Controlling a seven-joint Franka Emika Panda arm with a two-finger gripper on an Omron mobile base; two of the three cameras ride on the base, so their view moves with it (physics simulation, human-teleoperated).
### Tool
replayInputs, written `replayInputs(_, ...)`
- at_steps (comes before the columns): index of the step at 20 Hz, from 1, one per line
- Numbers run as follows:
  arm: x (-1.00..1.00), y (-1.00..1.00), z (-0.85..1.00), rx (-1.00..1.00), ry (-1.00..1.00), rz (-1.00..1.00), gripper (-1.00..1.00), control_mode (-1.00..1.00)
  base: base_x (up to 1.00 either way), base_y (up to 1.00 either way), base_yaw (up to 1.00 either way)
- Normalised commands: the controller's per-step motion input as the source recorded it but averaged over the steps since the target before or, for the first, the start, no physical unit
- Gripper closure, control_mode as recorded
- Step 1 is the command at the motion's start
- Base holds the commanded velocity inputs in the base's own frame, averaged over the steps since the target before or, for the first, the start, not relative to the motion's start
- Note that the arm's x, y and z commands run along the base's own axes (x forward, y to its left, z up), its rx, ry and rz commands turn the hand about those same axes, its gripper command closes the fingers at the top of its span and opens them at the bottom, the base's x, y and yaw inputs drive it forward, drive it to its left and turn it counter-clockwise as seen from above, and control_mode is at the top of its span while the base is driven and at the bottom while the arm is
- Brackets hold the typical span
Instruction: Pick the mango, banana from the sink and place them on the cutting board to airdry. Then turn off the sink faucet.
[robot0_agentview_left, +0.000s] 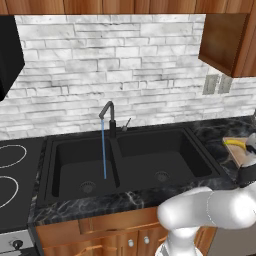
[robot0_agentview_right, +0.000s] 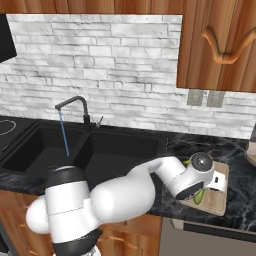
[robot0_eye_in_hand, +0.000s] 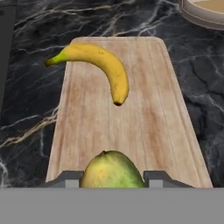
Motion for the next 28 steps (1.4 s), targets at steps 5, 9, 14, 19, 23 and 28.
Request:
replayInputs(5,0.17,-0.13,-0.24,0.01,0.01,0.02,1.00,-1.00,0.00,0.00,0.00)
replayInputs(9,0.18,-0.14,-0.22,0.01,0.01,0.02,1.00,-1.00,0.00,0.00,0.00)
replayInputs(14,0.24,-0.12,-0.22,0.01,0.01,0.02,1.00,-1.00,0.00,0.00,0.00)
replayInputs(19,0.29,-0.11,-0.21,0.00,0.00,0.03,1.00,-1.00,0.00,0.00,0.00)
replayInputs(23,0.31,-0.12,-0.22,0.00,0.01,0.03,1.00,-1.00,0.00,0.00,0.00)
replayInputs(28,0.23,-0.06,-0.30,0.00,0.01,0.03,1.00,-1.00,0.00,0.00,0.00)
